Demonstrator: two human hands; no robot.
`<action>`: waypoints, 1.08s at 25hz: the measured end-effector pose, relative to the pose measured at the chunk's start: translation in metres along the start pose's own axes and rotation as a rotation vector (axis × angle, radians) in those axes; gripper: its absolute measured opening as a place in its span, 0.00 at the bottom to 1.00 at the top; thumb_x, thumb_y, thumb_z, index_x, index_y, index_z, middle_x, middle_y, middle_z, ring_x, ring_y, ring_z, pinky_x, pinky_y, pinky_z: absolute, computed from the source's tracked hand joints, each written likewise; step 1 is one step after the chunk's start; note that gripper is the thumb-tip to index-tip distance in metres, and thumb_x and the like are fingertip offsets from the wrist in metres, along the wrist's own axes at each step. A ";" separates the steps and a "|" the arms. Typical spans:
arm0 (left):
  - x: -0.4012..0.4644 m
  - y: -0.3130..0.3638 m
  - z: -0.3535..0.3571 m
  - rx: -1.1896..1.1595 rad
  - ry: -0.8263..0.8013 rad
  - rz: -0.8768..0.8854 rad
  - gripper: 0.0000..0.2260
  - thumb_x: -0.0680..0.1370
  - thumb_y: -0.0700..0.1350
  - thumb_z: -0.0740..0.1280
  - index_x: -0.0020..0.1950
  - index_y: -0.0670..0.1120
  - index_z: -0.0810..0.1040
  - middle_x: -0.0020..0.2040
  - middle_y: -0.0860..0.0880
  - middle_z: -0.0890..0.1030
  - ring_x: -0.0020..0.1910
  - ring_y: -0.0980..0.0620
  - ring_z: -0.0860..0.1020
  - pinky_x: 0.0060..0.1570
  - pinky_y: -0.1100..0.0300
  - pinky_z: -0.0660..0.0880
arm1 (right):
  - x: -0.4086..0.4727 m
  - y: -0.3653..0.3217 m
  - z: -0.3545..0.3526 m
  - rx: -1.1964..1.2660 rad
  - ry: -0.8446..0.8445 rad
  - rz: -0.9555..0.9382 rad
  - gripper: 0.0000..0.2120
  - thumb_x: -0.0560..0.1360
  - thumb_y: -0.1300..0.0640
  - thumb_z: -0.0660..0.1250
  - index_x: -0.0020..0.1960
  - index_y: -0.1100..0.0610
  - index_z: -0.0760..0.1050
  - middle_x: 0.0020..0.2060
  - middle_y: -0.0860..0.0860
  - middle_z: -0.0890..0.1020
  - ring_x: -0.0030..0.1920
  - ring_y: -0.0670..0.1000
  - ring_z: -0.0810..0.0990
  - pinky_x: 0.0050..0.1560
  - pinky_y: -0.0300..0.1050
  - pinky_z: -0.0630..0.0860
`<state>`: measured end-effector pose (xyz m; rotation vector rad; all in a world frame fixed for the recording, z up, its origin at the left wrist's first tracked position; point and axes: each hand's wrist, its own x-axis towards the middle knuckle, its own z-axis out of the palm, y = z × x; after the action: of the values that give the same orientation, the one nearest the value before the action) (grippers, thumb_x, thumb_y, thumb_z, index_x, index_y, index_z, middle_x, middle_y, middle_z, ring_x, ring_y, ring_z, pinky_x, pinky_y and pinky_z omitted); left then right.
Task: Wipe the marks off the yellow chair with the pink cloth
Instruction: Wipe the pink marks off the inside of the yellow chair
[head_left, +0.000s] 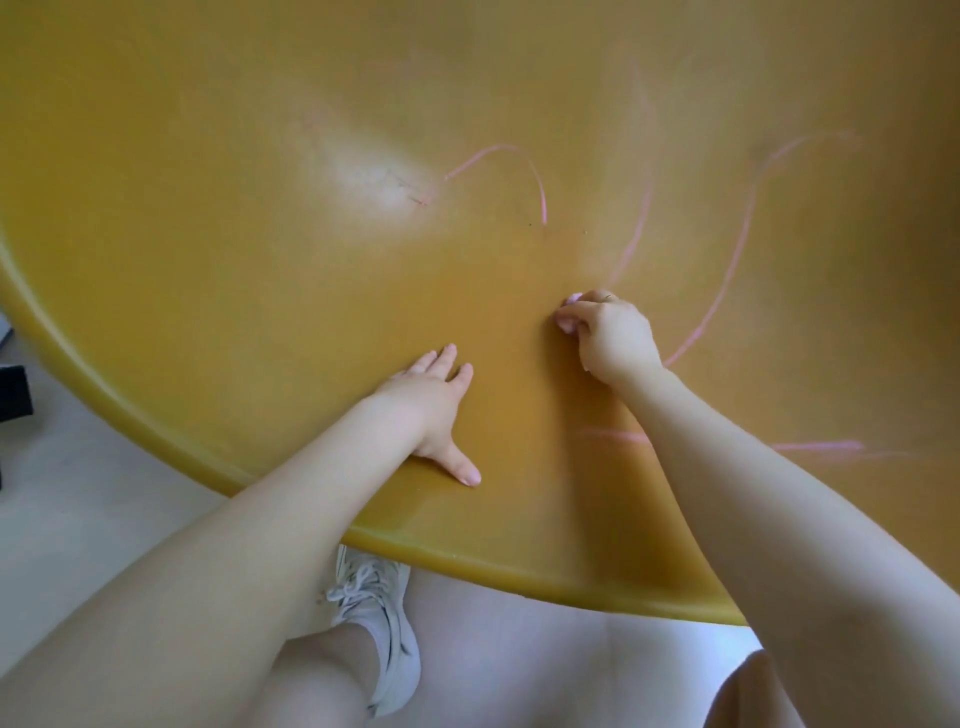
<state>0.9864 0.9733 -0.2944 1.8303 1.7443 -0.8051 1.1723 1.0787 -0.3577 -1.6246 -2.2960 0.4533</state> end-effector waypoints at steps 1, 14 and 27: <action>0.001 0.002 -0.002 0.005 -0.014 -0.015 0.57 0.64 0.64 0.72 0.76 0.47 0.36 0.76 0.48 0.33 0.76 0.47 0.38 0.75 0.50 0.49 | -0.002 -0.003 -0.001 0.007 -0.007 -0.007 0.12 0.73 0.67 0.58 0.45 0.57 0.79 0.54 0.53 0.77 0.52 0.59 0.74 0.46 0.43 0.68; -0.024 0.011 0.001 0.021 0.051 -0.009 0.46 0.69 0.64 0.68 0.77 0.48 0.50 0.78 0.47 0.48 0.76 0.44 0.52 0.72 0.49 0.59 | -0.102 -0.027 -0.026 0.199 -0.216 -0.347 0.11 0.72 0.60 0.61 0.41 0.56 0.83 0.45 0.57 0.83 0.50 0.55 0.82 0.50 0.41 0.75; -0.117 -0.058 0.046 0.128 0.126 -0.163 0.53 0.64 0.67 0.70 0.77 0.43 0.48 0.78 0.44 0.46 0.77 0.46 0.47 0.74 0.53 0.45 | -0.135 -0.171 0.016 0.531 -0.206 -0.425 0.17 0.68 0.68 0.62 0.55 0.60 0.80 0.54 0.57 0.82 0.55 0.53 0.78 0.53 0.44 0.70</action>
<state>0.9231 0.8618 -0.2420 1.8752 1.9841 -0.9011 1.0634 0.8963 -0.3084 -0.8484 -2.3004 1.0456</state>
